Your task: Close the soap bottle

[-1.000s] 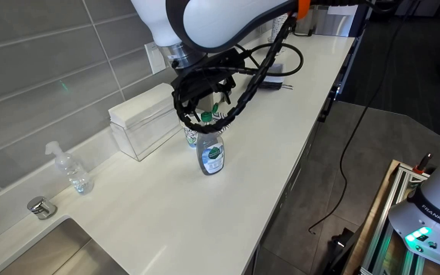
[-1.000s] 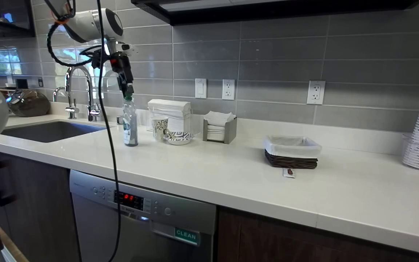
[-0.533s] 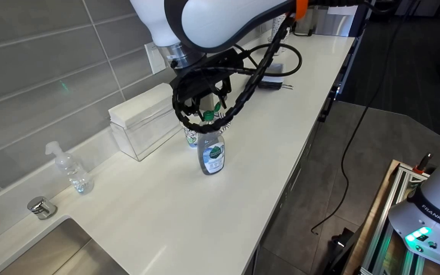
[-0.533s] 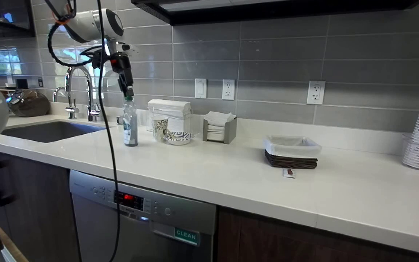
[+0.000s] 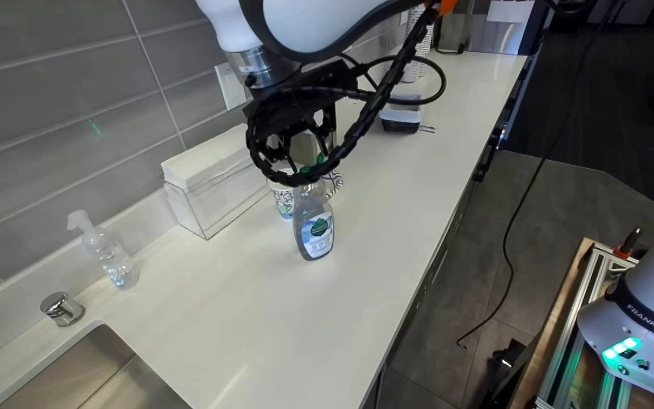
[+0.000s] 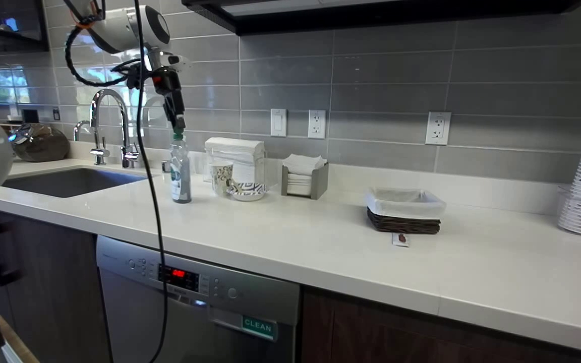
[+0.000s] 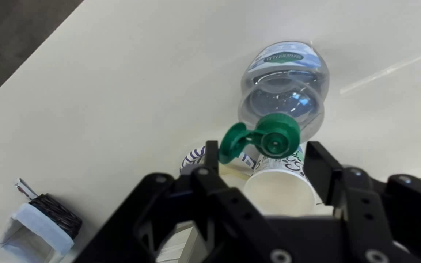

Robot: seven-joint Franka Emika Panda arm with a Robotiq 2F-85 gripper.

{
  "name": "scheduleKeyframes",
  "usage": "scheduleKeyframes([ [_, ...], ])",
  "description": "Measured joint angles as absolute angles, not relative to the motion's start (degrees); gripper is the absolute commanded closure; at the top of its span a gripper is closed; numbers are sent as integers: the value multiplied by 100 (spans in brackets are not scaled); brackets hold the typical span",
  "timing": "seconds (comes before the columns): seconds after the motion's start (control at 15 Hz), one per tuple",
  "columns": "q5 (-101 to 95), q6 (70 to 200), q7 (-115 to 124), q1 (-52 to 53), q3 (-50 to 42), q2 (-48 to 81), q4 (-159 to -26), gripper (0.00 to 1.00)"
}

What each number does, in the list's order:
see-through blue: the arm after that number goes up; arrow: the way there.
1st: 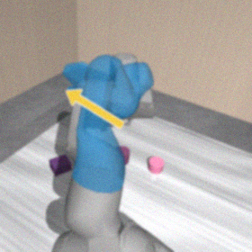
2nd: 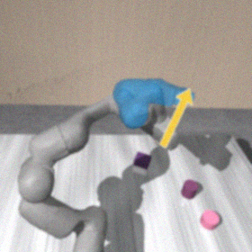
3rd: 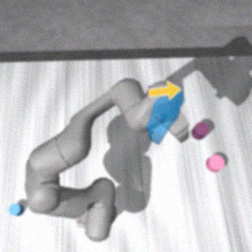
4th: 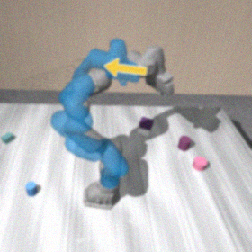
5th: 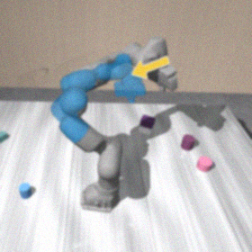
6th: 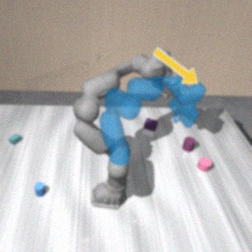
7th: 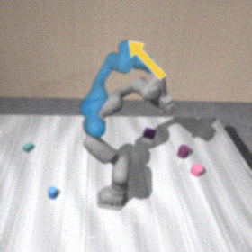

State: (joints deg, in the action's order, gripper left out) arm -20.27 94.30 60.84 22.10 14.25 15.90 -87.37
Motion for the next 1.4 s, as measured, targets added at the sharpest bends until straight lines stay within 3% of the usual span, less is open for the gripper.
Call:
scheduleKeyframes([
  [0.2,-2027,9430,6081,2216,1425,1591,-8729,2],
  [0.27,-2019,9430,6074,2222,1425,1591,-8729,0],
  [1.4,-1968,9275,6071,2259,1347,1667,-8747,0],
])
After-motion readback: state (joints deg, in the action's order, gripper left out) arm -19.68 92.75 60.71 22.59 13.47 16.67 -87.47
